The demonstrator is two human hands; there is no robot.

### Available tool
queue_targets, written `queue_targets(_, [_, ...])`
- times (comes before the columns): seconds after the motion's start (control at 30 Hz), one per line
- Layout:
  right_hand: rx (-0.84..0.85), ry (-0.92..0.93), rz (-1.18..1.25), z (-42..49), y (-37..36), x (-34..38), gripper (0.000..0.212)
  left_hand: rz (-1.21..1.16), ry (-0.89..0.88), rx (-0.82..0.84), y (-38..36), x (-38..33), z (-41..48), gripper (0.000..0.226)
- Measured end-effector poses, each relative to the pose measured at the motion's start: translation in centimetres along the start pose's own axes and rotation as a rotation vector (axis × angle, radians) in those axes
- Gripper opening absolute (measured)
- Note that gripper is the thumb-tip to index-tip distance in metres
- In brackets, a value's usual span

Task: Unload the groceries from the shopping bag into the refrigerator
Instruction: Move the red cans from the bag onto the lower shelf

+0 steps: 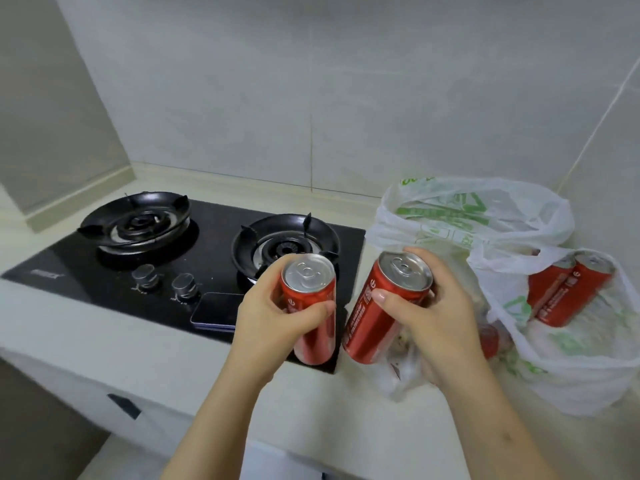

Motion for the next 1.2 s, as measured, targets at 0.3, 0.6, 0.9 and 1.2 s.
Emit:
queue_targets(0.3, [0.283,-0.009,0.005,3.3,-6.0,-1.3,0.053,0.132,0.132,-0.397,5.3,1.3,-4.2,0.058])
queue_targets(0.6, [0.724,-0.014,0.091,1.6,-13.3,-2.2,0.054,0.155,0.267,-0.833,6.4,1.6,-14.0,0.055])
queue_targets(0.9, [1.138,-0.05,0.227,-7.2,-21.8,-0.2,0.053,0.187,0.363,-1.209,5.7,-0.4,-28.0,0.055])
queue_targets(1.2, [1.488,-0.011,0.283,-20.3,-30.0,5.3,0.057,0.212,0.395,-1.539,4.1,-4.5,-43.7,0.059])
Point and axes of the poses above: each hand's wrist, its own z-axis towards the middle knuckle, its own y-axis out of the back of the hand, x = y × z, the point moved 9 cm from there along z, towards the middle knuckle, and after that the axes turned 13 degrees about x, right-handed, at the moved point
